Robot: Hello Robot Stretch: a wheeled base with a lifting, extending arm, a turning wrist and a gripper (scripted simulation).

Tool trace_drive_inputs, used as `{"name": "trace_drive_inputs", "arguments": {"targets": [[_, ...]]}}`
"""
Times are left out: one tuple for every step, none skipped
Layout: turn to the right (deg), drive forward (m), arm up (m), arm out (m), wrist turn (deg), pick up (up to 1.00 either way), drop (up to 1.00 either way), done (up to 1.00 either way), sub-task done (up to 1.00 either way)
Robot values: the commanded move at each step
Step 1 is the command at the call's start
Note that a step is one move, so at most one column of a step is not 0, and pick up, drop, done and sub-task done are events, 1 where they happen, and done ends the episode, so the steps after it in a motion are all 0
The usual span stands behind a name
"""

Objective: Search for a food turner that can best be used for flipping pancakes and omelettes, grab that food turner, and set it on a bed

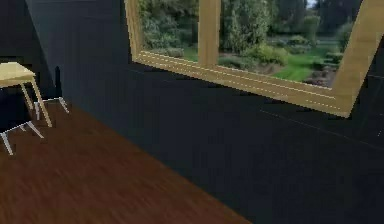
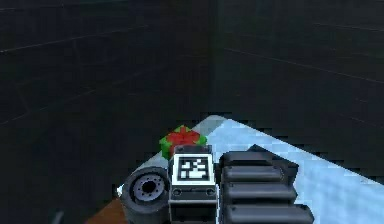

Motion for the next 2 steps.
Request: {"name": "trace_drive_inputs", "arguments": {"targets": [[-45.0,0.0,0.0,0.0,0.0,0.0,0.0,0.0,0.0],[-45.0,0.0,0.0,0.0,0.0,0.0,0.0,0.0,0.0]]}}
